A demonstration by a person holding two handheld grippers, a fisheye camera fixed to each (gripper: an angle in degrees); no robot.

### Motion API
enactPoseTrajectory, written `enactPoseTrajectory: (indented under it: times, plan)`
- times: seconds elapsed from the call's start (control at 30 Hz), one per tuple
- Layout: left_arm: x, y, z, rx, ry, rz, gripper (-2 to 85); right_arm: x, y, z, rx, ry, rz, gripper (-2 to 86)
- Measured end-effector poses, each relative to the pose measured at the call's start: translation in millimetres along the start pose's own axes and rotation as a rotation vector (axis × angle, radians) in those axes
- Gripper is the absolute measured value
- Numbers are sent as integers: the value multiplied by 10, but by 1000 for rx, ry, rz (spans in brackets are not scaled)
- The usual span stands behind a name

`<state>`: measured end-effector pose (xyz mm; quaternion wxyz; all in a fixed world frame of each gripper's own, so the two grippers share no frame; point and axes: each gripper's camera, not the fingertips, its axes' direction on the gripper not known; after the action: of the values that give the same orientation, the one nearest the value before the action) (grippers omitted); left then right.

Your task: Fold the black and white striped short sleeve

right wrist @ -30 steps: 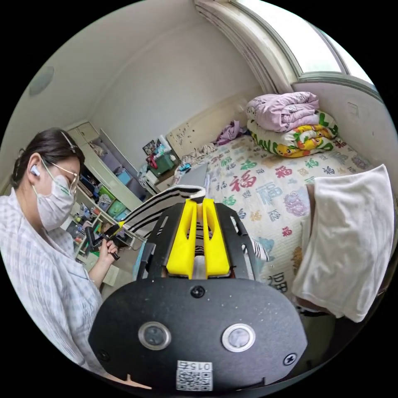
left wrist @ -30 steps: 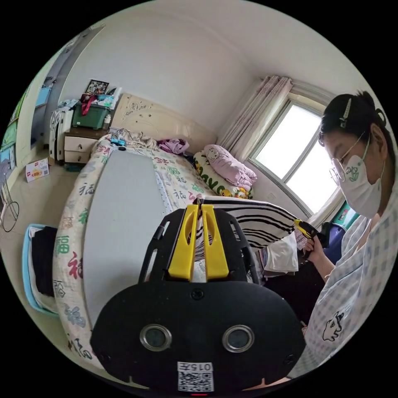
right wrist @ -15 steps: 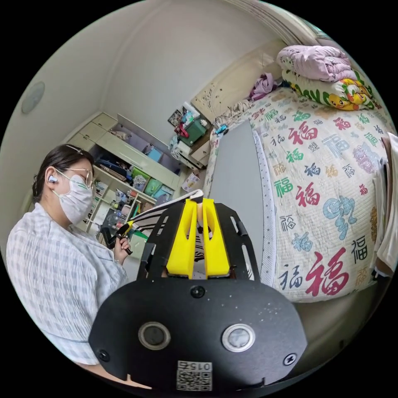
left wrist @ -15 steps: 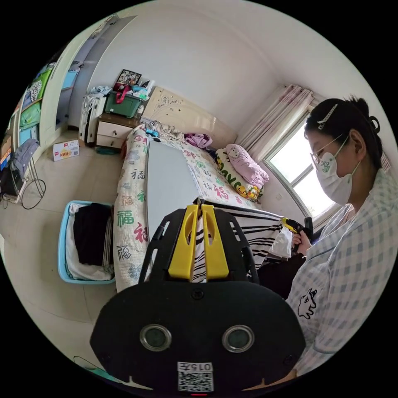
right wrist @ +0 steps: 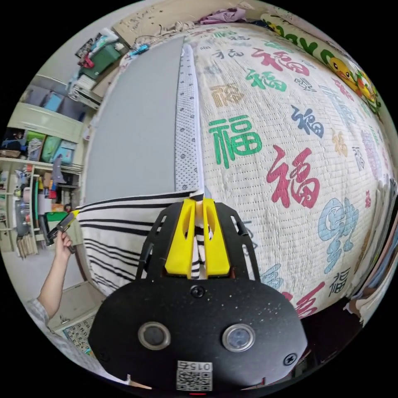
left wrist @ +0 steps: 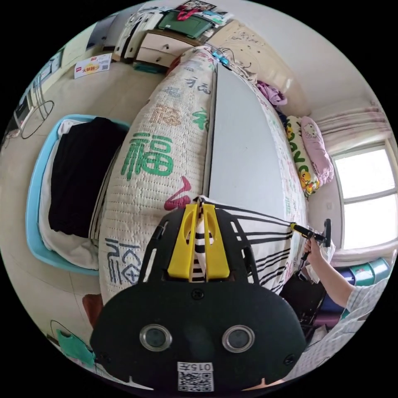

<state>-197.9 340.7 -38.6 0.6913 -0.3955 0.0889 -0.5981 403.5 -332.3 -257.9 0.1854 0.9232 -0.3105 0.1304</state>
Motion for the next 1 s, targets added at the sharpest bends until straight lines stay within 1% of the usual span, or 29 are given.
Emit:
enactPoseTrajectory:
  times: [0.07, 0.13, 0.2, 0.27, 0.33, 0.37, 0.43, 0.5, 0.53, 0.6, 0.7, 0.83, 1.0]
  plan:
    - [-79, -41, -93, 22, 22, -27, 14, 241, -118, -104, 32, 41, -34, 49]
    - [-111, -27, -303, 53, -18, -14, 20, 450, -92, -338, 70, 101, -62, 38]
    - [-144, 73, -678, 81, -74, 4, 30, 687, 13, -603, 93, 113, -82, 26]
    - [-167, 223, -897, 65, -48, 7, 36, 895, 188, -807, 73, 19, -138, 25]
    - [-197, 439, -1001, 4, -15, -26, 44, 1162, 470, -829, -45, -134, -144, 46]
    - [-221, 613, -1018, -39, 11, -61, 49, 1230, 546, -792, -82, -165, -128, 51]
    - [-278, 892, -980, -98, 58, -143, 58, 1523, 852, -550, -214, -319, -20, 65]
    - [-361, 1222, -828, -160, 142, -266, 66, 1745, 1015, -336, -290, -408, 70, 69]
    - [-378, 1288, -782, -172, 157, -296, 68, 1887, 1064, -222, -330, -453, 117, 72]
    - [-419, 1460, -601, -201, 232, -399, 73, 2086, 1054, -133, -350, -488, 165, 76]
    - [-420, 1525, -412, -203, 298, -487, 79, 2417, 890, -59, -378, -505, 206, 81]
    - [-415, 1478, -293, -180, 313, -546, 82, 2882, 547, -152, -340, -564, 277, 81]
    - [-423, 1345, -241, -201, 285, -586, 74, 3396, 204, -237, -326, -586, 335, 66]
